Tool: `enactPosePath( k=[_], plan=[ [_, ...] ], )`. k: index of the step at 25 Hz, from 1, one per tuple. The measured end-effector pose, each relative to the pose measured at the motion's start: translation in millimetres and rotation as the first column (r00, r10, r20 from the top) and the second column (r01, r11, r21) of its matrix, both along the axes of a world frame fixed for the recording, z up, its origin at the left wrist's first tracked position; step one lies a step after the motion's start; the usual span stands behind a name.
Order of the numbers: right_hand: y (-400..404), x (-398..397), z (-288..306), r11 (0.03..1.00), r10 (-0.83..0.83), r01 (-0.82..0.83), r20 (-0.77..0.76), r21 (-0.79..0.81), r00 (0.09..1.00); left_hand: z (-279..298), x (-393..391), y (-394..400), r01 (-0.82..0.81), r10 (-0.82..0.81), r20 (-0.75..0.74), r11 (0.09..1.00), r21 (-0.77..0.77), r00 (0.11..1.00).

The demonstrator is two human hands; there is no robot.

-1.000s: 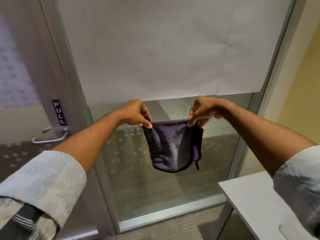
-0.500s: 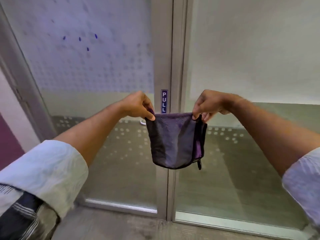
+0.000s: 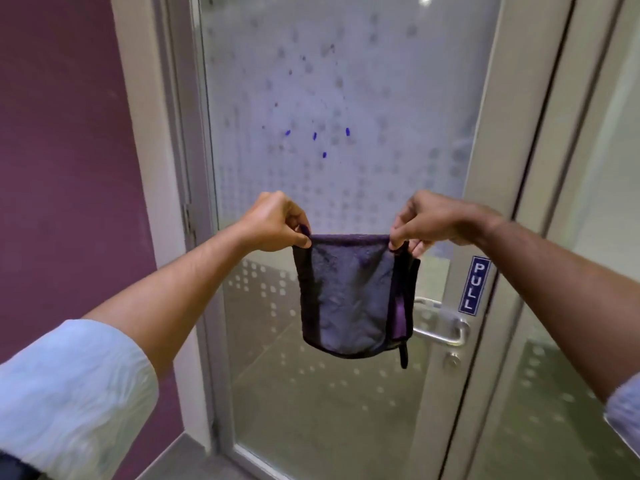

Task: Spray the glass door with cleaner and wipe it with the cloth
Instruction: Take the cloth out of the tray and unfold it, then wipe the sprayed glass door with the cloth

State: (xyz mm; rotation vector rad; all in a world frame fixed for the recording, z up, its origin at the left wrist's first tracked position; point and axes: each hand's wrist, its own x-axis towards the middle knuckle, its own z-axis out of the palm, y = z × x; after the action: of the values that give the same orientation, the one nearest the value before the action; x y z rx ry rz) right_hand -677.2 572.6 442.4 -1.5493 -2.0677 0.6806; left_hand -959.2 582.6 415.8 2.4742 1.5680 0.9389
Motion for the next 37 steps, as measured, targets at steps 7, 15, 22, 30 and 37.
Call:
enactPosePath(
  k=[7,15,22,30,37],
  plan=[
    [89.2,-49.2,62.6,0.989,0.081,-0.086,0.044,0.117,0.996,46.8,-48.2,72.2,-0.066,0.061,0.065,0.994,0.082,0.996],
    [152.2,-90.7,107.3,0.963,0.022,-0.032,0.04,0.268,0.999,88.3,-86.2,143.9,-0.057,0.031,0.142,0.981,0.184,0.989],
    [189.8,-133.5,149.6,0.91,-0.122,0.122,-0.026,0.397,0.992,135.1,-132.1,230.1,0.123,-0.182,0.204,0.954,0.274,0.962],
    [206.7,-166.9,189.8,0.657,-0.429,0.394,-0.111,0.642,0.896,202.2,-134.4,309.5,0.242,-0.346,0.123,0.829,0.504,0.93],
    [228.5,-178.2,174.0,0.253,-0.726,0.353,-0.064,0.901,0.685,213.7,-100.8,333.5,0.246,-0.395,0.117,0.749,0.615,0.911]
  ],
)
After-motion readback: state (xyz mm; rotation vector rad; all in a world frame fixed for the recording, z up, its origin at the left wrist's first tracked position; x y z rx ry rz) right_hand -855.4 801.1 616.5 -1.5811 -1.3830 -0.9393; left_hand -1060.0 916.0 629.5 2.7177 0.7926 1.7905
